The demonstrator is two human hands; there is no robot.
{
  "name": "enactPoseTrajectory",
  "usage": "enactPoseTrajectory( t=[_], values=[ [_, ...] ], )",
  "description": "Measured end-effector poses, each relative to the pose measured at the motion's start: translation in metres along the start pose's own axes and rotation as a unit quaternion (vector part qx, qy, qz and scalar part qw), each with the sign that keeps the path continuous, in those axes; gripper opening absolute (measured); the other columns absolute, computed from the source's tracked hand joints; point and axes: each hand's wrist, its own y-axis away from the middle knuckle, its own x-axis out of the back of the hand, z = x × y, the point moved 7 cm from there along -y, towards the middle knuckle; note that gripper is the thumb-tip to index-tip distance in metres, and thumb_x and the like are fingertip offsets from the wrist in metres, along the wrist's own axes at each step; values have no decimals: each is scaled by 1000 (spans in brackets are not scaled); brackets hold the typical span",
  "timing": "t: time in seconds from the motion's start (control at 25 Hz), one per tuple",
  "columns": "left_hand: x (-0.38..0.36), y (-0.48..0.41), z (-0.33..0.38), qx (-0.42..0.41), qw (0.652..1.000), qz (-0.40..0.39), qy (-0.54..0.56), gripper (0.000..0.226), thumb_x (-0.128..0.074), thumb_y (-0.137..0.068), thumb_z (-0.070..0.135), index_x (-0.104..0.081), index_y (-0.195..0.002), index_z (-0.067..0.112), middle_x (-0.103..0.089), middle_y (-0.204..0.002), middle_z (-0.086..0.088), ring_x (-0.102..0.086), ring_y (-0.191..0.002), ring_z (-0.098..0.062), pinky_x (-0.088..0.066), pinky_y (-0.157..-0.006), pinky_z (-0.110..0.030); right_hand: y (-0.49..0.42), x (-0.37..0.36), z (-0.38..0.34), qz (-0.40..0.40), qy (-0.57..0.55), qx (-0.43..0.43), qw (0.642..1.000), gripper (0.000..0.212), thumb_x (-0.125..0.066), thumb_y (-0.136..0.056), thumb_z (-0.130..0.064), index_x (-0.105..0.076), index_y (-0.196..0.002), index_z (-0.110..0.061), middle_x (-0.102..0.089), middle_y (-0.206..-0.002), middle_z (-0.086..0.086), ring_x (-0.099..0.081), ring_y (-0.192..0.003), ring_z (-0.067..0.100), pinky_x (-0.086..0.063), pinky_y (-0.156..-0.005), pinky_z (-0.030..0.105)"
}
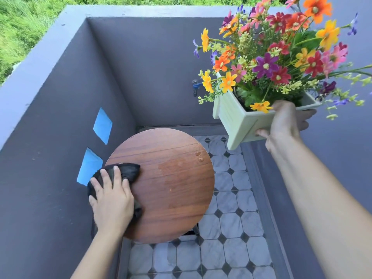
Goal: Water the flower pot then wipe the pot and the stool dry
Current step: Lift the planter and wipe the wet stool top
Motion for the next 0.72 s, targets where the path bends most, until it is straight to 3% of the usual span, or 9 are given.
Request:
enactPoseTrajectory(
  t=[0.16, 0.28, 0.44, 0.56, 0.72],
  values=[
    [5, -64, 35, 0, 1000, 21, 1, 54, -20, -99, 36, -15, -151, 21, -11, -160, -9, -4, -145, -36, -14, -113, -57, -3, 2, -1, -10, 2, 9, 1000, 89, -50, -80, -15, 3, -152, -20, -27, -120, 2, -38, -71, 6, -59, -69, 40],
    [1, -94, 84, -46, 999, 15, 1, 53, -19, -99, 36, -17, -150, 21, -10, -160, -6, -3, -146, -33, -11, -114, -55, -5, 2, 1, -16, 4, 7, 1000, 90, -51, -80, -14, 3, -152, -19, -27, -119, 1, -38, -71, 7, -57, -63, 38],
    [-20, -92, 157, -164, 986, -14, -33, 51, -18, -99, 37, -17, -150, 26, -9, -160, -1, -2, -147, -29, -9, -115, -53, -10, 3, 3, -18, 2, 5, 1000, 88, -52, -81, -16, 2, -152, -19, -26, -118, 1, -38, -71, 7, -58, -63, 38],
    [-36, -61, 200, -296, 952, -31, -70, 51, -19, -100, 38, -17, -150, 28, -9, -161, 0, -3, -147, -26, -10, -115, -49, -13, 4, 0, -14, 11, 5, 1000, 89, -52, -81, -15, 2, -152, -18, -27, -120, 2, -38, -70, 7, -58, -65, 39],
    [-50, -15, 212, -394, 910, -81, -102, 51, -18, -100, 40, -12, -150, 31, -4, -161, 3, 3, -148, -22, -7, -116, -45, -12, 3, -7, -10, 11, 4, 1000, 90, -51, -80, -15, 3, -152, -20, -26, -119, 0, -40, -71, 7, -59, -67, 42]
  ],
)
